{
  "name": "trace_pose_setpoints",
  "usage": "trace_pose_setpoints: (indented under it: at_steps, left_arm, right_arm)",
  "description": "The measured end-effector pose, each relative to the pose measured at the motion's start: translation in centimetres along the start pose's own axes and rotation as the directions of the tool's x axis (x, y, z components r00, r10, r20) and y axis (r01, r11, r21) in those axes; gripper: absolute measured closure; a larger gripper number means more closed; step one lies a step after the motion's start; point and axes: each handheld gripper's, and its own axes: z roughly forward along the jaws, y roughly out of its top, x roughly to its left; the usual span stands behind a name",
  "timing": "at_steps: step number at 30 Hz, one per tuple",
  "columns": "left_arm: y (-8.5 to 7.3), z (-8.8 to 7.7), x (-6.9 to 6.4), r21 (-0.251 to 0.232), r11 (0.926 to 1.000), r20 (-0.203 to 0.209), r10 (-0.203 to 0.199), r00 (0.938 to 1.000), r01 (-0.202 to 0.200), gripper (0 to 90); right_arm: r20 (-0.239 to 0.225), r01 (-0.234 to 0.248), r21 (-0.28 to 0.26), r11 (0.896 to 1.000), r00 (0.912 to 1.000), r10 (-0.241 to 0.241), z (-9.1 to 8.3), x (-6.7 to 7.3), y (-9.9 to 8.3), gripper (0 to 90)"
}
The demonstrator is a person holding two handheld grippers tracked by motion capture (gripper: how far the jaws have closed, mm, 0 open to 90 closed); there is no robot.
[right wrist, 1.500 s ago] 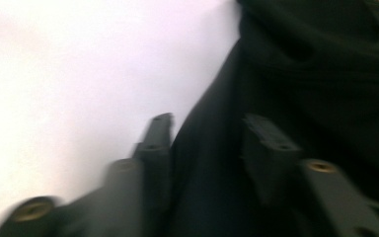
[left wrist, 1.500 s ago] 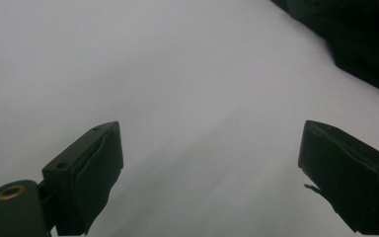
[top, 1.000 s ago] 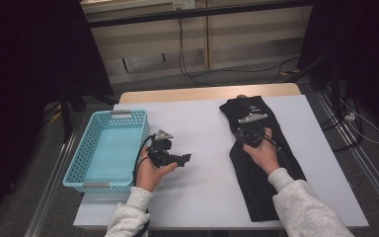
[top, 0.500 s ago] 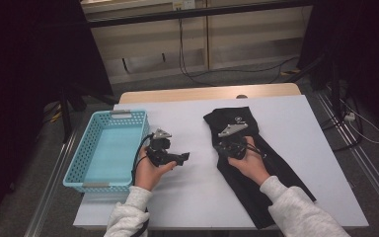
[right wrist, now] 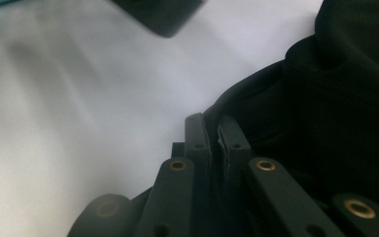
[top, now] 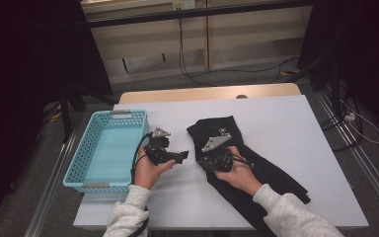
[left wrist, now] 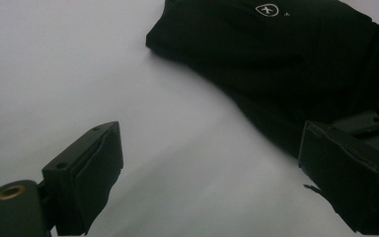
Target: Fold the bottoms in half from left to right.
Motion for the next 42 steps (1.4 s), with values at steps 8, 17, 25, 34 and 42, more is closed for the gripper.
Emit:
trace_pose_setpoints:
  at_steps: [8, 17, 25, 34, 42]
  left_arm:
    - [0.2, 0.4, -0.1, -0.006, 1.0000, 0.005, -0.002, 1.0000, 0.002, 9.8]
    - [0.5, 0.6, -0.2, 0.000, 1.0000, 0.009, 0.009, 0.9999, -0.009, 9.8]
    - [0.1, 0.5, -0.4, 0.010, 0.9999, 0.010, 0.010, 0.9999, -0.010, 9.9]
    - [-0.1, 0.5, -0.5, 0.011, 0.9999, 0.009, 0.008, 0.9999, -0.008, 9.9]
    - [-0.1, 0.5, -0.6, 0.017, 0.9997, 0.008, 0.019, 0.9998, -0.020, 9.9]
  right_arm:
    - [0.002, -0.053, -0.016, 0.998, 0.9986, 0.053, -1.0, -0.9, 0.0, 54.0]
    - [0.065, -0.098, -0.111, 0.989, 0.9923, 0.105, -3.5, -3.1, 0.3, 50.5]
    - [0.157, -0.168, -0.159, 0.973, 0.9686, 0.193, -3.7, -6.1, 0.6, 52.0]
    - [0.206, -0.244, -0.101, 0.965, 0.9435, 0.260, -1.9, -9.0, -0.8, 60.6]
    - [0.168, -0.223, -0.059, 0.973, 0.9586, 0.230, -1.1, -8.8, -0.9, 86.5]
